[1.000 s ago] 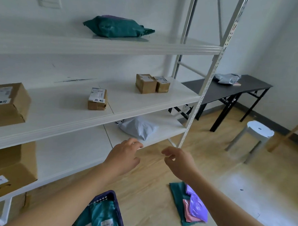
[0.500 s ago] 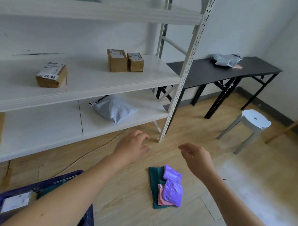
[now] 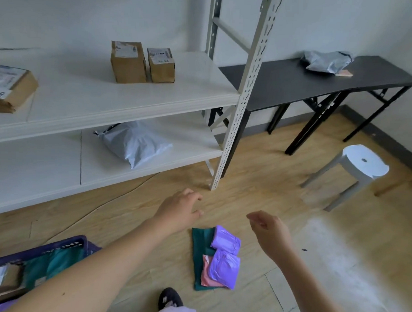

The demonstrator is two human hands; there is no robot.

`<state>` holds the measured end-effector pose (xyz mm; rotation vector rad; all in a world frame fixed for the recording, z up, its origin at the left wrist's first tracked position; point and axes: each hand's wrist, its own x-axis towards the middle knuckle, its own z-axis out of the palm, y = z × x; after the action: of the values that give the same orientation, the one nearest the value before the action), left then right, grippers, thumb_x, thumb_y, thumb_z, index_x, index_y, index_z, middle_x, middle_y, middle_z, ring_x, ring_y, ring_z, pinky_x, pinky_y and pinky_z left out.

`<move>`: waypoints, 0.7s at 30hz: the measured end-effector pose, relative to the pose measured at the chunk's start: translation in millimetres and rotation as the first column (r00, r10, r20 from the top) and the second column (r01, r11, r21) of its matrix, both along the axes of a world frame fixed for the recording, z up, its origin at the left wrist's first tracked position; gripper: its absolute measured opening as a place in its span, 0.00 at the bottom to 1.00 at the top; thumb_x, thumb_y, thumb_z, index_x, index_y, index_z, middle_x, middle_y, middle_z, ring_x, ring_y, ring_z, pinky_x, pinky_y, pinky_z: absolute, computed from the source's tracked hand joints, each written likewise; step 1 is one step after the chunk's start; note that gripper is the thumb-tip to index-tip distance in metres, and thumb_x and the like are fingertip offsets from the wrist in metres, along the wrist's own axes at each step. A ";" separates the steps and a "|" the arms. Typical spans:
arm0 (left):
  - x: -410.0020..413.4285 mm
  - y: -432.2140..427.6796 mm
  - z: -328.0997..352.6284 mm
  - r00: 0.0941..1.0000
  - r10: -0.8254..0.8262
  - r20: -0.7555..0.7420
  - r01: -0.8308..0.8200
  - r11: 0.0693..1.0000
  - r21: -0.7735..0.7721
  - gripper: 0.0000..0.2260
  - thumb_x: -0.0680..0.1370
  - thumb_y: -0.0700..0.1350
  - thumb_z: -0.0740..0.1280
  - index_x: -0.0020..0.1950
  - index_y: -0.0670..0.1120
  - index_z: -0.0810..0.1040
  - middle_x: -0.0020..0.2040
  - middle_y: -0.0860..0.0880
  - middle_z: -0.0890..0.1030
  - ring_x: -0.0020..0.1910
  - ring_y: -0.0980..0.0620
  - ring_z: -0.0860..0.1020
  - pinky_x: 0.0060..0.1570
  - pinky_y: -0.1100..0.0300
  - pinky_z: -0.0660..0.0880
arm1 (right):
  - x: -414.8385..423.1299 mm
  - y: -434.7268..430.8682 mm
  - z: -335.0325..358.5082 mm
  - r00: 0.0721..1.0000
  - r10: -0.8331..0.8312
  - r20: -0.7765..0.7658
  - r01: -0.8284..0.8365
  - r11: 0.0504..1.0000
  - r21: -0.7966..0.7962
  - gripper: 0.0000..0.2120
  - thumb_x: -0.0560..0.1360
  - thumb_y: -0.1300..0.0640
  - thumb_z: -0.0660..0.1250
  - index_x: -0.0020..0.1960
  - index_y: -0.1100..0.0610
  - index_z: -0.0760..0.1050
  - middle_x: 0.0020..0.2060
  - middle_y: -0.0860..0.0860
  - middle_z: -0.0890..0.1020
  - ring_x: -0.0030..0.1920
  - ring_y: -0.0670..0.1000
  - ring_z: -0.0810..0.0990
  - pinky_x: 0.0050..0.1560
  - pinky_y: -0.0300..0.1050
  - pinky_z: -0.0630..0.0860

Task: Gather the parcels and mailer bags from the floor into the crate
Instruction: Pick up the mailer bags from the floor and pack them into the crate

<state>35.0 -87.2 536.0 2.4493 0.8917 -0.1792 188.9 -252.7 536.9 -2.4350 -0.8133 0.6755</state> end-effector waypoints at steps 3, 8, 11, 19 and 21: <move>26.5 13.4 -13.5 0.999 0.020 -0.040 -0.022 0.999 -0.045 0.20 0.79 0.53 0.62 0.69 0.50 0.67 0.70 0.51 0.67 0.67 0.50 0.69 0.61 0.57 0.68 | 26.6 16.8 -10.0 0.999 0.018 -0.032 -0.020 0.999 -0.047 0.12 0.77 0.60 0.61 0.55 0.52 0.80 0.52 0.46 0.83 0.50 0.46 0.78 0.38 0.33 0.66; 72.0 41.5 -44.0 0.992 0.062 -0.106 -0.072 0.992 -0.099 0.19 0.78 0.50 0.62 0.69 0.51 0.67 0.70 0.50 0.67 0.68 0.49 0.68 0.62 0.57 0.67 | 70.3 51.1 -41.9 0.993 0.071 -0.098 -0.082 0.990 -0.117 0.13 0.77 0.60 0.60 0.56 0.51 0.79 0.52 0.46 0.82 0.52 0.48 0.79 0.43 0.36 0.67; 88.0 48.1 -56.3 0.989 0.100 -0.113 -0.113 0.987 -0.112 0.19 0.78 0.50 0.62 0.69 0.50 0.67 0.69 0.50 0.68 0.68 0.49 0.68 0.63 0.57 0.67 | 83.8 59.3 -59.8 0.982 0.120 -0.148 -0.145 0.975 -0.169 0.14 0.76 0.60 0.59 0.57 0.50 0.78 0.52 0.47 0.82 0.53 0.49 0.79 0.46 0.38 0.69; 114.8 49.9 -89.5 0.928 0.334 -0.168 -0.361 0.917 -0.170 0.19 0.79 0.49 0.61 0.69 0.49 0.67 0.68 0.49 0.68 0.66 0.50 0.69 0.63 0.56 0.68 | 148.9 94.4 -99.9 0.912 0.344 -0.224 -0.396 0.882 -0.256 0.14 0.76 0.60 0.59 0.55 0.50 0.79 0.50 0.49 0.83 0.50 0.51 0.80 0.47 0.39 0.71; 123.6 42.8 -101.2 0.893 0.409 -0.188 -0.442 0.877 -0.188 0.19 0.79 0.49 0.61 0.70 0.48 0.67 0.69 0.49 0.68 0.67 0.50 0.69 0.63 0.57 0.68 | 168.6 105.1 -111.2 0.877 0.413 -0.244 -0.470 0.845 -0.258 0.14 0.76 0.61 0.59 0.56 0.50 0.79 0.51 0.49 0.83 0.46 0.50 0.78 0.43 0.37 0.69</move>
<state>158.5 -44.4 434.8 1.9914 1.3718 -0.2810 357.5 -147.6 425.7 -2.4143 -1.2995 1.2650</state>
